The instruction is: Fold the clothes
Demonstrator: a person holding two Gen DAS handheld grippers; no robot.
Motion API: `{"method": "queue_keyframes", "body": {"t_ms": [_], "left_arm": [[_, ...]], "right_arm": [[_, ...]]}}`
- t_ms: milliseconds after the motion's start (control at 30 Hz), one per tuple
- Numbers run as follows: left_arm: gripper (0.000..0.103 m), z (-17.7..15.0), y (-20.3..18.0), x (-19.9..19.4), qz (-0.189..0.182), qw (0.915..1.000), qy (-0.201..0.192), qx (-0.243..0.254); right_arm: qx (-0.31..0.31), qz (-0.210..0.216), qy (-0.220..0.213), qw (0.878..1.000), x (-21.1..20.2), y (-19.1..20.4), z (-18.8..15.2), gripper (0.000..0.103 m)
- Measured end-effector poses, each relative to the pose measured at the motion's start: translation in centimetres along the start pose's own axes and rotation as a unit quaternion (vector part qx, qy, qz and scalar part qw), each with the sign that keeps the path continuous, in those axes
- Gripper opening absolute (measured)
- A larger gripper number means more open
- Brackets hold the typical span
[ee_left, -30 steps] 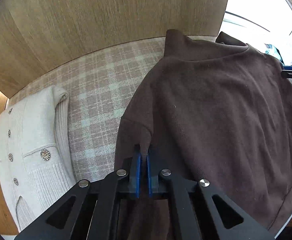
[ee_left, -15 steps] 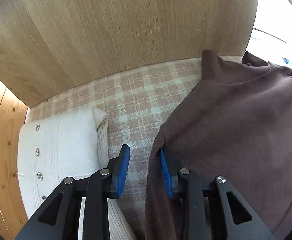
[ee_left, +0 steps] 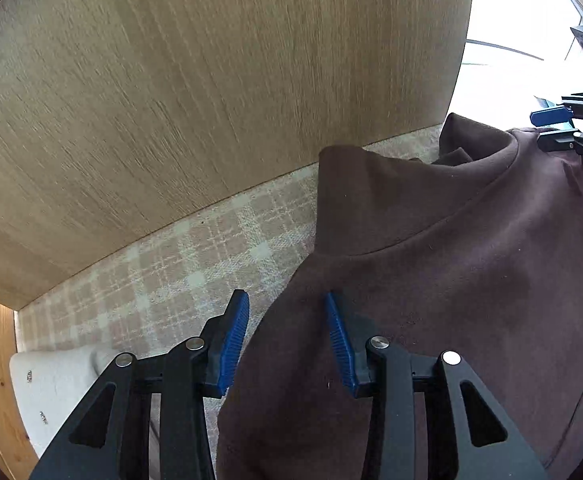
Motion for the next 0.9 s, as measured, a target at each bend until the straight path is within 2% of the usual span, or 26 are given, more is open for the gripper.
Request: {"method": "queue_keyframes", "body": {"t_ms": [33,67,100,167,233,267,300,367,433,500,600,633,733,833,867,900], "left_arm": [[0.013,-0.2,-0.2,0.2,-0.008,1.0000,0.000,-0.001],[0.010,-0.3,-0.3,0.4,-0.012,0.9999,0.000,-0.001],[0.005,-0.4,-0.3,0.2,-0.009,0.9999,-0.005,-0.004],[0.003,-0.4,-0.1,-0.7,0.005,0.9996,-0.025,-0.011],[0.003,-0.3,0.2,-2.6,0.014,0.9976,-0.063,-0.026],[0.003,0.0,0.5,-3.7,0.017,0.9955,-0.085,-0.036],[0.003,0.2,0.9,-3.9,0.022,0.9944,-0.093,-0.045],[0.005,0.6,1.5,-2.4,0.025,0.9955,-0.072,-0.057],[0.012,0.4,1.9,-0.6,0.043,0.9966,-0.037,-0.060],[0.018,-0.4,2.4,-1.7,0.056,0.9957,-0.043,-0.060],[0.018,-2.7,3.7,-6.9,0.066,0.9934,-0.074,-0.059],[0.023,-4.0,4.2,-8.9,0.062,0.9930,-0.082,-0.059],[0.035,-10.0,4.5,-13.7,0.031,0.9948,-0.082,-0.052],[0.035,-17.6,3.5,-16.4,0.012,0.9967,-0.065,-0.049],[0.035,-20.1,3.4,-17.2,0.003,0.9966,-0.060,-0.058],[0.035,-22.6,3.6,-17.9,-0.011,0.9953,-0.057,-0.078]], "right_arm": [[-0.001,0.000,0.005,1.000,0.3,0.0,-0.1,0.009],[0.002,0.000,0.004,1.000,0.2,0.0,-0.1,0.004],[0.005,-0.002,0.000,1.000,0.0,0.0,-0.1,0.004],[0.001,-0.028,-0.038,0.999,-1.9,0.1,0.2,0.003],[0.025,-0.048,-0.090,0.994,-4.1,-0.7,0.8,0.003],[0.039,-0.062,-0.091,0.993,-3.9,-1.3,1.1,0.002],[0.042,-0.079,-0.062,0.994,-2.6,-1.9,1.4,0.003],[0.046,-0.092,-0.015,0.995,-0.5,-3.0,1.1,0.003],[0.058,-0.102,-0.011,0.993,-1.2,-3.2,0.2,0.003],[0.061,-0.073,-0.046,0.994,-4.2,-2.8,-0.7,0.006],[0.057,-0.031,-0.083,0.994,-9.8,-1.6,-3.1,0.015],[0.055,-0.006,-0.095,0.994,-11.8,-1.0,-4.4,0.017],[0.053,0.057,-0.124,0.989,-17.4,0.7,-8.5,0.023],[0.070,0.091,-0.152,0.982,-22.9,2.1,-14.1,0.024],[0.086,0.114,-0.156,0.977,-24.3,2.4,-16.1,0.028],[0.105,0.144,-0.155,0.972,-25.1,2.5,-18.0,0.037]]}}
Point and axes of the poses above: each gripper's, at about its wrist camera, not at the fingertips, and x roughly the way its jaws point, y to its left, z to its top, the point moved 7 cm from there along x, roughly the way its jaws point, and after that the axes turned 9 degrees about y, right-handed, at the moved point
